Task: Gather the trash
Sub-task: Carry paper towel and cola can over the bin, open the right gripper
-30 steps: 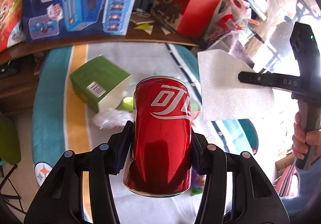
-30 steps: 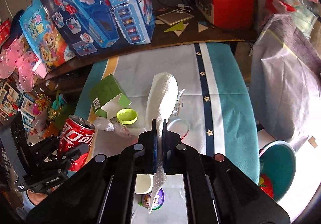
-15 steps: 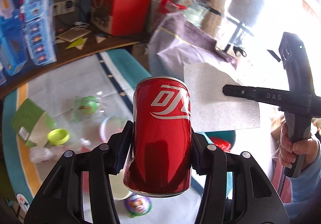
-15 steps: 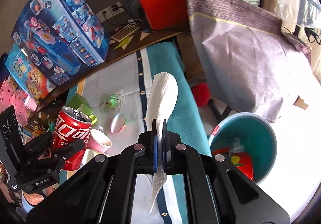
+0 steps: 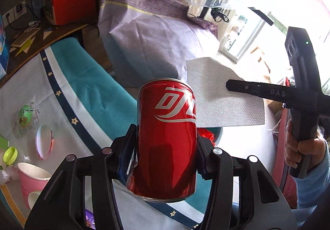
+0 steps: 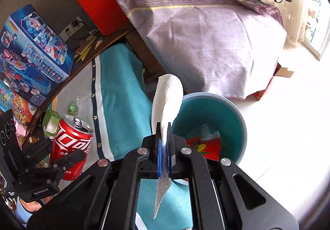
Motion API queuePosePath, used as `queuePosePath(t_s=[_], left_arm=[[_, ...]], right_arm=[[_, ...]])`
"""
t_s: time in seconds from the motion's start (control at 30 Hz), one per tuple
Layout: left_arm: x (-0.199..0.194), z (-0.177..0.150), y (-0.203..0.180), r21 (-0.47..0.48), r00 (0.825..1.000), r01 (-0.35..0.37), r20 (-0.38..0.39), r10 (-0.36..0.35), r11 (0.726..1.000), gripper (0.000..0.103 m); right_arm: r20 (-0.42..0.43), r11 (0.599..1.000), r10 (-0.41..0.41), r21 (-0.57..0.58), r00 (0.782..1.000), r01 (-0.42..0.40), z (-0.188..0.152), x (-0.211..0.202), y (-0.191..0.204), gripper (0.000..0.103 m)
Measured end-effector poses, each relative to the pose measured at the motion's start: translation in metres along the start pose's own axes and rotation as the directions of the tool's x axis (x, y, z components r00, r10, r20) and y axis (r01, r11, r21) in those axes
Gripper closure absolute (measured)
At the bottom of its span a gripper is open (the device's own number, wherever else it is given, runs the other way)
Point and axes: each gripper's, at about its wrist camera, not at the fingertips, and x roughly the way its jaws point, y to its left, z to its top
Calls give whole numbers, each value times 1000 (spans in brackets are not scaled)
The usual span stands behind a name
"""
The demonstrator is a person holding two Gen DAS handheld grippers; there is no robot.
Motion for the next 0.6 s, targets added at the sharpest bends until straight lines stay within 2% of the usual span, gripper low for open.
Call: queuePosePath(t_s=[0.2,0.37,0.43,0.5,0.6], left_arm=[[29,8,-16,20,999,15,-52,-14,1000,52],[48,15,-28,42,997,19,-81,-16,999,52],[56,17,-31,43,995,20,-95,-16,999,52],[62,19,-32,41,994,23,-109,-18,999,52],[71,22,-34,38,992,26,-124,-21,999,52]], right_arm=[[-45,998,-20,59,999,23,-5,21,-38,99],[-110,996,-7,84,994,16,-11,49,-52,95],[-137,996,4,91,991,8,-12,59,-53,88],[-151,995,15,102,988,1,-12,65,-57,62],[-142,995,5,102,990,10,-10,63,-61,49]])
